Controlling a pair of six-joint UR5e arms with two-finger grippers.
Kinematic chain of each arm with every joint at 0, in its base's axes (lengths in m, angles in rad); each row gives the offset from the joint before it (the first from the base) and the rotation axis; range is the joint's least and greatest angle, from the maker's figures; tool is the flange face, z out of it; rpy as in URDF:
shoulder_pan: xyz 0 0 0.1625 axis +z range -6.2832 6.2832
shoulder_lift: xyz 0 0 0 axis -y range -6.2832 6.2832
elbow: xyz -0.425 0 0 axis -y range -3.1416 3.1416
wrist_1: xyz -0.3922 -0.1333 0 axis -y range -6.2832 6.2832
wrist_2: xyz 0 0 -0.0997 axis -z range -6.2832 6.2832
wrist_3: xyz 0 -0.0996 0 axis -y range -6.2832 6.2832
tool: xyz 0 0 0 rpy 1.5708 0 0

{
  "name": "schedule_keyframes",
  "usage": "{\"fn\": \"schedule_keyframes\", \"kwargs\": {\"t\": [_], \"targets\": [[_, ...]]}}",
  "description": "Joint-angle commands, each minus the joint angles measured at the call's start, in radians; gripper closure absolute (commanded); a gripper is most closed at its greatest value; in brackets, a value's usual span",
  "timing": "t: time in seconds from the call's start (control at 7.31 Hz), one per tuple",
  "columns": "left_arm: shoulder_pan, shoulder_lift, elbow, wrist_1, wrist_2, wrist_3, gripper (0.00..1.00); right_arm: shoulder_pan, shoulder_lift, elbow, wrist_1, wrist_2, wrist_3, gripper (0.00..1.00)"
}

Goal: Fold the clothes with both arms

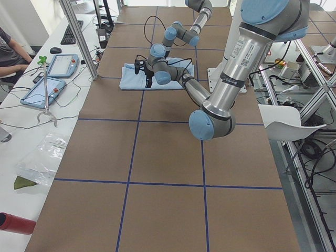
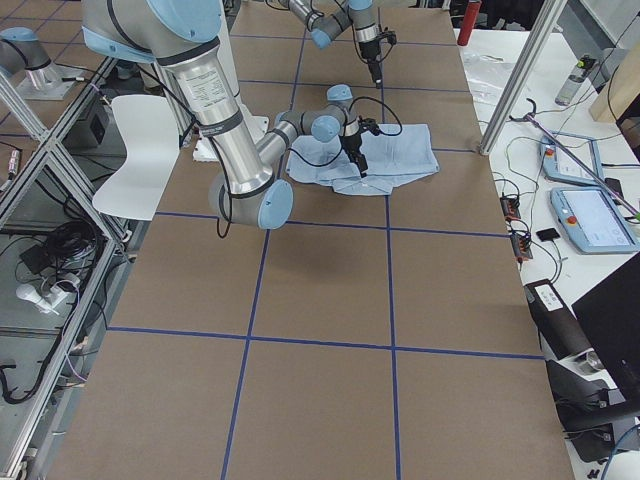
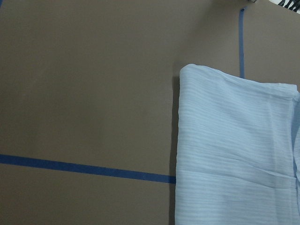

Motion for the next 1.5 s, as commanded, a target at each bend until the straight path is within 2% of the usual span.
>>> {"fn": "schedule_keyframes", "kwargs": {"t": [0.0,0.27,0.41,0.68,0.96,1.09,1.23,1.37], "targets": [[0.001,-0.001,0.001,-0.001,-0.001,-0.002,0.00,0.025,-0.006,0.002,-0.012,0.009,-0.018,0.00],[0.010,-0.008,0.002,-0.002,-0.001,-0.043,0.00,0.082,-0.050,0.005,-0.010,0.024,-0.085,0.00],[0.013,-0.010,-0.004,-0.002,-0.002,-0.054,0.00,0.137,-0.088,0.014,-0.007,0.026,-0.176,0.00],[0.016,-0.013,-0.010,0.001,-0.002,-0.063,0.00,0.244,-0.171,0.067,-0.004,0.091,-0.330,0.00],[0.016,-0.013,-0.010,0.002,-0.002,-0.063,0.00,0.272,-0.167,0.093,0.003,0.174,-0.326,0.00],[0.019,-0.011,-0.022,0.007,-0.005,-0.071,0.00,0.277,-0.178,0.147,-0.001,0.234,-0.315,0.00],[0.022,-0.008,-0.045,0.009,-0.067,-0.103,0.00,0.277,-0.213,0.219,-0.010,0.295,-0.292,0.00],[0.083,-0.001,-0.091,0.012,-0.076,-0.176,0.00,0.277,-0.256,0.282,-0.010,0.363,-0.245,0.00]]}}
